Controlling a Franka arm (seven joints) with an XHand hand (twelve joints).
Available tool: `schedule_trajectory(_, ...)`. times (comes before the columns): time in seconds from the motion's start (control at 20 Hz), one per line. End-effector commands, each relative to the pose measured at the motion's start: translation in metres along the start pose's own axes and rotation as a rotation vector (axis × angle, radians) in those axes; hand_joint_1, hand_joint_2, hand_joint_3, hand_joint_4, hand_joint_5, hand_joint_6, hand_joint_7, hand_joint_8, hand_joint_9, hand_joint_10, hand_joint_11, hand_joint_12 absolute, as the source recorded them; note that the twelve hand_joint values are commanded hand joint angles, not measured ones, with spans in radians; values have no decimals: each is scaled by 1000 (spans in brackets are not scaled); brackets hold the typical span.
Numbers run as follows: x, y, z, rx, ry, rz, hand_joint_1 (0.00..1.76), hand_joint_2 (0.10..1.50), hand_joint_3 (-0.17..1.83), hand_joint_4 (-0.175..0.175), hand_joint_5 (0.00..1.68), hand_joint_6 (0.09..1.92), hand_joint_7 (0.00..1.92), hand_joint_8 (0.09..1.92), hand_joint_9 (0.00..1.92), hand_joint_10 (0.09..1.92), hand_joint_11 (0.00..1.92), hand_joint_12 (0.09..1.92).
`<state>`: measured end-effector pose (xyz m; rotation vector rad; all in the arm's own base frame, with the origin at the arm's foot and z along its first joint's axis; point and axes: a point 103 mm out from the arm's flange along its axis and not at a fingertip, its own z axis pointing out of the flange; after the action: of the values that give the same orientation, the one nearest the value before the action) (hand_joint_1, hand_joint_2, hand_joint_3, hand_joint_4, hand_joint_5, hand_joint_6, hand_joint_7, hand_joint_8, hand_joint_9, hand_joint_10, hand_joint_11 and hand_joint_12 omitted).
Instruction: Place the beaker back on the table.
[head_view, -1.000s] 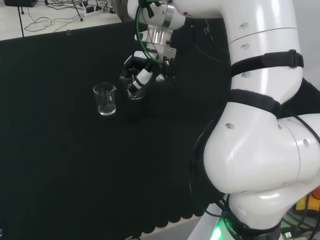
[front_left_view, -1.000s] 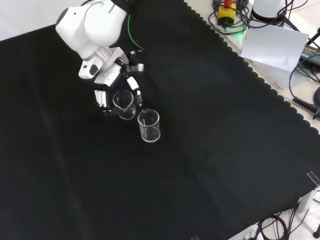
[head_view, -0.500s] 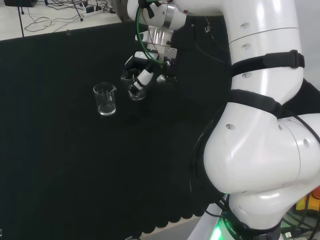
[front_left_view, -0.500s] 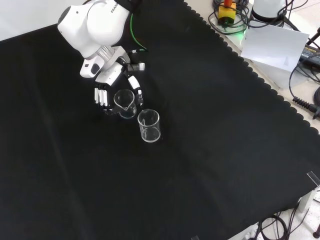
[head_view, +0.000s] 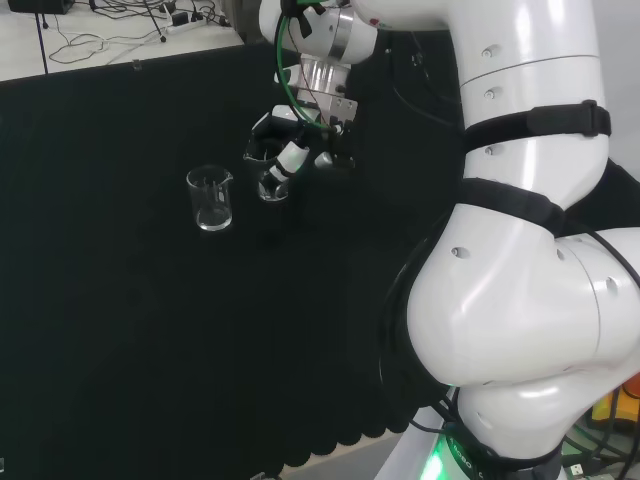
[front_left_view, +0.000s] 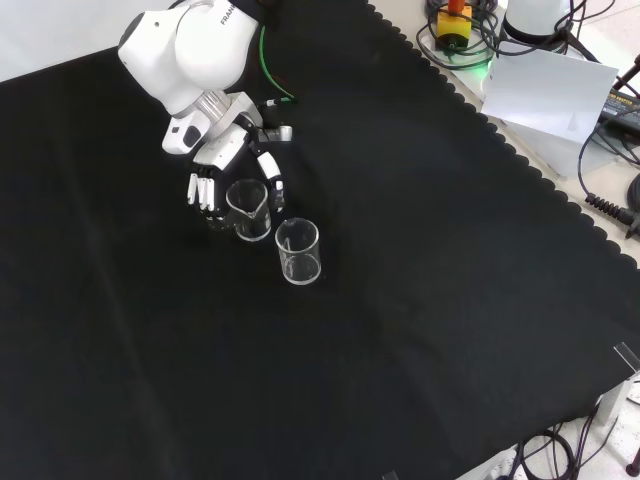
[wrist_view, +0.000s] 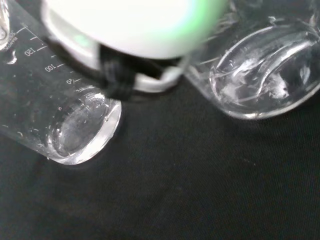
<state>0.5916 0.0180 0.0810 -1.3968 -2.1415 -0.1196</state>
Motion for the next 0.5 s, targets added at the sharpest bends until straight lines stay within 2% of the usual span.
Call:
schedule_trajectory(0.05,1,-1,1,-14,5,2,1189,503,863,-67,592,972,502,846,667,672,367,1352)
schedule_trajectory(0.5,5,-4,-6,-33,-4,4,1152,487,822,-69,434,797,342,815,515,709,209,1398)
